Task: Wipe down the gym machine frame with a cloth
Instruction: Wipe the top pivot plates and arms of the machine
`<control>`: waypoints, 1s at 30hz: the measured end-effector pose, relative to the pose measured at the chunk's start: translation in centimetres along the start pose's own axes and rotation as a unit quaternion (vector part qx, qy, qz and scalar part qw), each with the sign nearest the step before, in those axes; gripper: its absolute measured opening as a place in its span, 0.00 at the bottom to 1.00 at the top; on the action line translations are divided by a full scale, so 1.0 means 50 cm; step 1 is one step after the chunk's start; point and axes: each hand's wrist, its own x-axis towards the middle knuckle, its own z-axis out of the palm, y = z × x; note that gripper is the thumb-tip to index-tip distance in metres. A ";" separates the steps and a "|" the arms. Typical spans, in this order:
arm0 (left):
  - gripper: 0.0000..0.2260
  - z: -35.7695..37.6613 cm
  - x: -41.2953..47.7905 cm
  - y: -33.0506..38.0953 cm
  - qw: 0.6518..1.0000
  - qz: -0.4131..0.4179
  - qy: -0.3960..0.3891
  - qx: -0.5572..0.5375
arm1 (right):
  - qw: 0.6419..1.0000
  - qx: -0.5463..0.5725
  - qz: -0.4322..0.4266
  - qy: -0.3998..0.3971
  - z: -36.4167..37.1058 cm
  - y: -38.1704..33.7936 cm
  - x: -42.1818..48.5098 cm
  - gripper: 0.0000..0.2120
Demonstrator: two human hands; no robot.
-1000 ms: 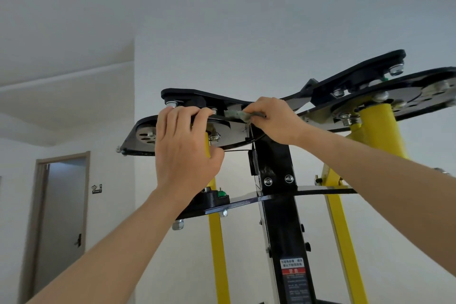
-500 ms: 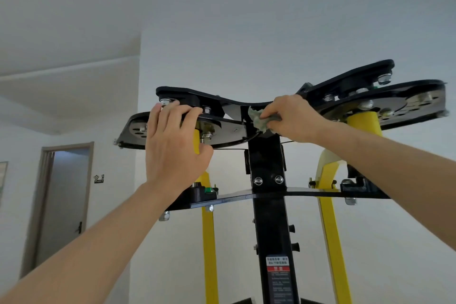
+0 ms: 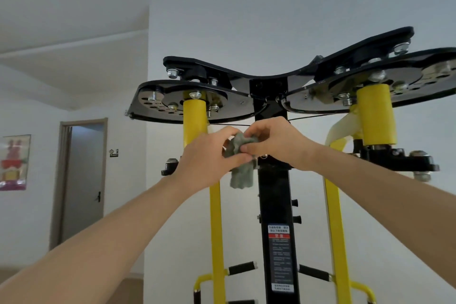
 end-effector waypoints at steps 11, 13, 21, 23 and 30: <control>0.06 -0.024 0.024 0.003 0.948 -0.155 0.007 -0.277 | 0.994 0.028 0.094 -0.052 -0.038 0.027 -0.035 0.07; 0.08 -0.017 0.027 0.010 0.931 -0.186 0.005 -0.315 | 0.989 0.033 0.117 -0.080 -0.046 0.034 -0.046 0.07; 0.09 -0.007 0.043 0.039 0.920 -0.187 -0.100 -0.329 | 0.975 0.162 0.110 -0.104 -0.027 0.031 -0.066 0.19; 0.09 -0.005 0.043 0.038 0.924 -0.193 -0.098 -0.315 | 0.978 0.134 0.123 -0.102 -0.013 0.036 -0.073 0.17; 0.09 -0.019 0.047 0.009 0.952 -0.177 -0.063 -0.243 | 0.989 -0.014 0.142 -0.044 -0.050 0.047 -0.095 0.04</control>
